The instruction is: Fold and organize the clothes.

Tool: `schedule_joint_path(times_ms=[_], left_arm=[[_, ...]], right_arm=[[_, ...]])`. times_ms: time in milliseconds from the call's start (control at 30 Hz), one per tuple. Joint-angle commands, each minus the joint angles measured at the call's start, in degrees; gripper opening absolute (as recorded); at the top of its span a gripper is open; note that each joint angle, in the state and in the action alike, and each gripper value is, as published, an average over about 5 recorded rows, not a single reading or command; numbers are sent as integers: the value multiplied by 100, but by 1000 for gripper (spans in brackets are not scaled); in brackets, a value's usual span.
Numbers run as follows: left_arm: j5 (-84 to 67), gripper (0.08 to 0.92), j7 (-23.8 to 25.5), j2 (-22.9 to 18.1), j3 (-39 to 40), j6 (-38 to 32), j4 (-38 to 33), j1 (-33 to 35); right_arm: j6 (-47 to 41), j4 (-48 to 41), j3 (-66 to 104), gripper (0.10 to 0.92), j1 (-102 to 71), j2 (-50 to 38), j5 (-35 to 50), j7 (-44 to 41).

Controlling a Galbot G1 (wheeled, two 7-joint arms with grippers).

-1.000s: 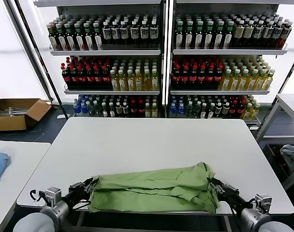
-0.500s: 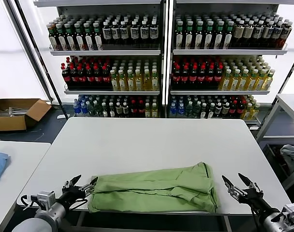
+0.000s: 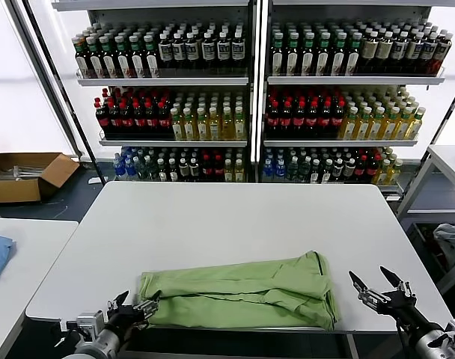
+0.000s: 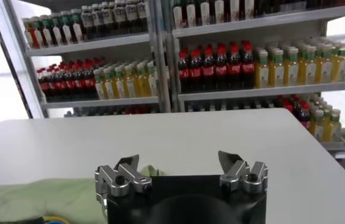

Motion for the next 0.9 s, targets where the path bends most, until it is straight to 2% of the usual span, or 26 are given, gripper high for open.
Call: schedule_joint_path(times_ms=[33, 567, 733, 800, 900], left_arm=[[188, 777, -232, -149, 358, -35, 176, -13], [379, 329, -13, -22, 717, -218, 565, -257], [445, 173, 336, 56, 599, -218, 528, -210], [426, 128, 510, 146, 478, -210, 508, -241], [295, 103, 713, 336, 209, -208, 557, -455]], right_arm=[[74, -2, 38, 823, 5, -23, 40, -29], [4, 27, -35, 823, 166, -65, 190, 69], [-46, 54, -111, 823, 242, -100, 264, 85], [-79, 61, -122, 823, 279, -136, 367, 95], [-122, 58, -133, 823, 355, -209, 515, 125]])
